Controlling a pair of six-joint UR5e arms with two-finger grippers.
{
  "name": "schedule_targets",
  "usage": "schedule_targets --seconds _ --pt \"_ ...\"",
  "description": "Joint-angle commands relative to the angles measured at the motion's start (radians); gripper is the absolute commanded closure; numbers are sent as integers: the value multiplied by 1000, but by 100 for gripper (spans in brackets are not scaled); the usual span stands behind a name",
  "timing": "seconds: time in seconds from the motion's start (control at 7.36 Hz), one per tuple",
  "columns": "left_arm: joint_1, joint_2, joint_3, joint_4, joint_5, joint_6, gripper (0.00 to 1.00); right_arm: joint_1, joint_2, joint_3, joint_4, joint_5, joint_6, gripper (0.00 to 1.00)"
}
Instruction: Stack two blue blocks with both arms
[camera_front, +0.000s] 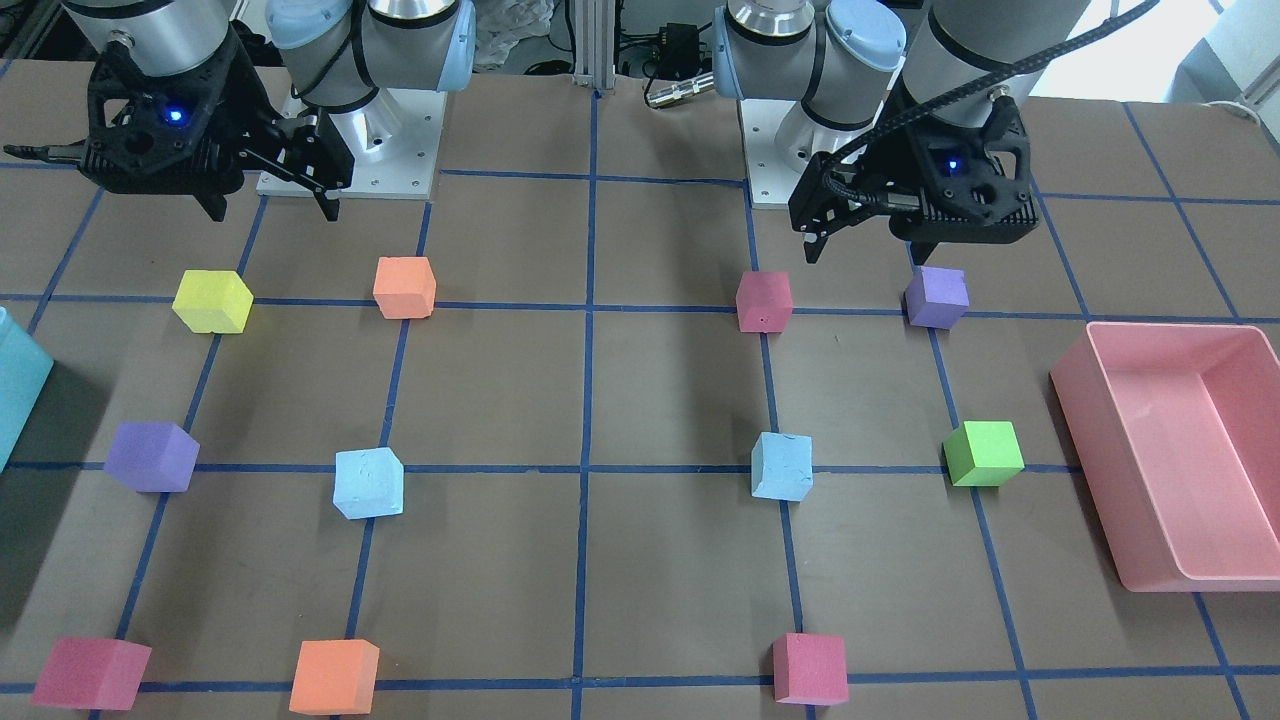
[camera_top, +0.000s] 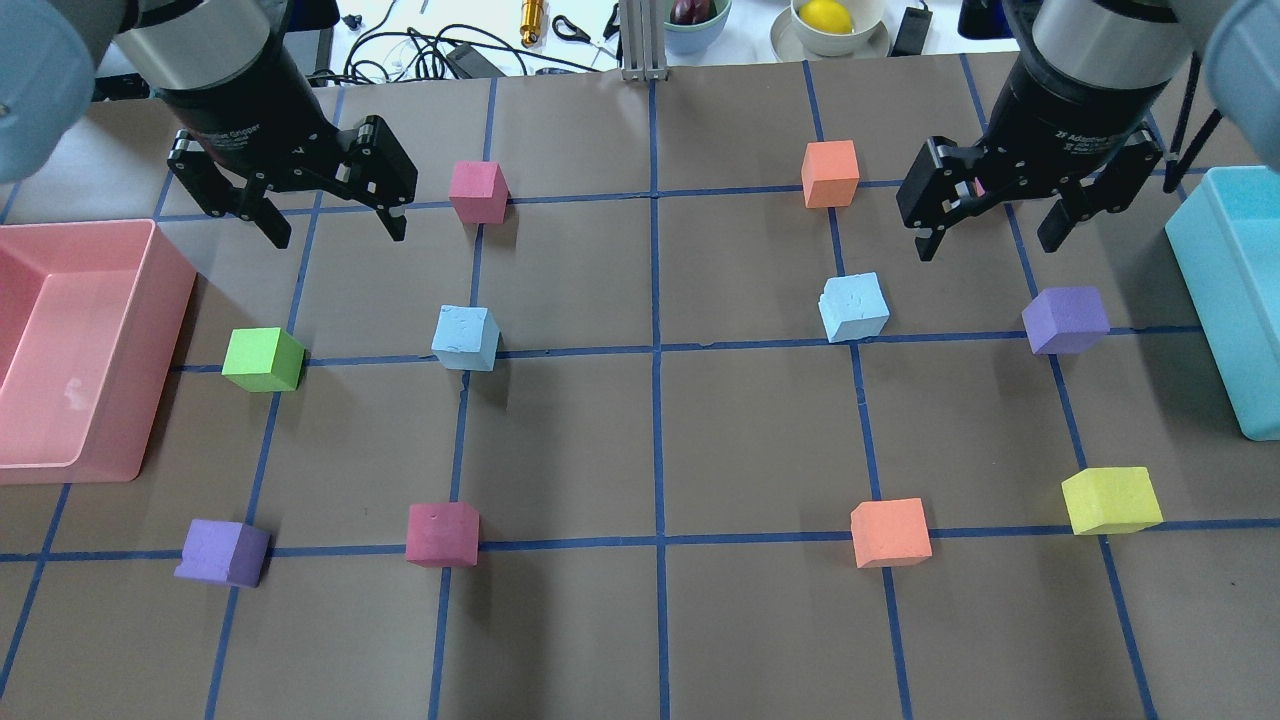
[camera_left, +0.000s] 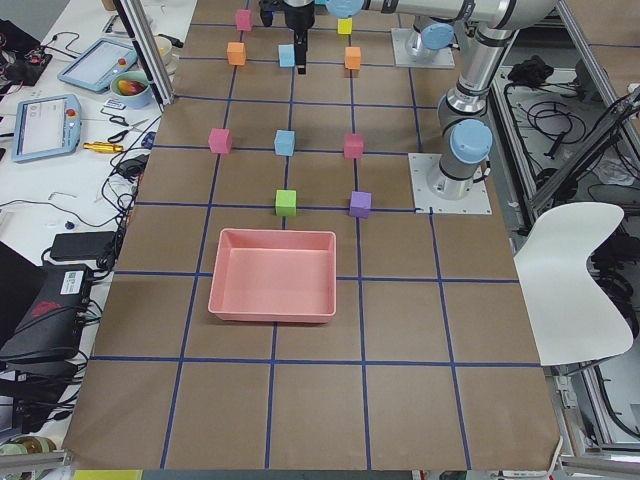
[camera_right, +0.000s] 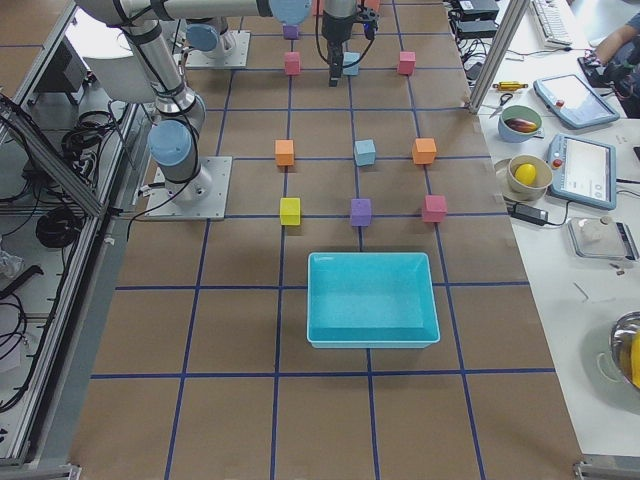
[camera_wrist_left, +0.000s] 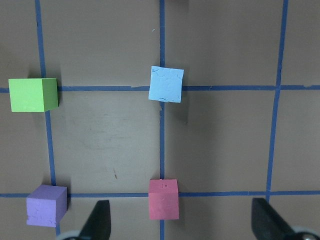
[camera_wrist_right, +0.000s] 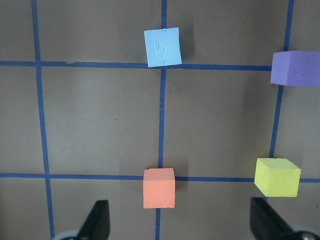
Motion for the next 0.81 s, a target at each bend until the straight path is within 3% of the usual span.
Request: schedule_targets --seconds 0.0,0.14,0.27,0.41,0.68 --pt "1 -93 -23 153 -6 -14 0 -3 18 13 -37 -27 1 0" --pt "0 -168 -41 280 -8 -12 0 -1 111 16 -66 -23 9 0" --pt "-2 -227 -64 316 -8 -9 0 -3 221 7 -119 -20 11 0" --pt "-3 -270 -86 356 -8 -11 0 0 246 25 -263 -11 -8 0" --pt "-19 -319 -156 445 -5 -20 0 0 354 34 -414 -11 -145 0"
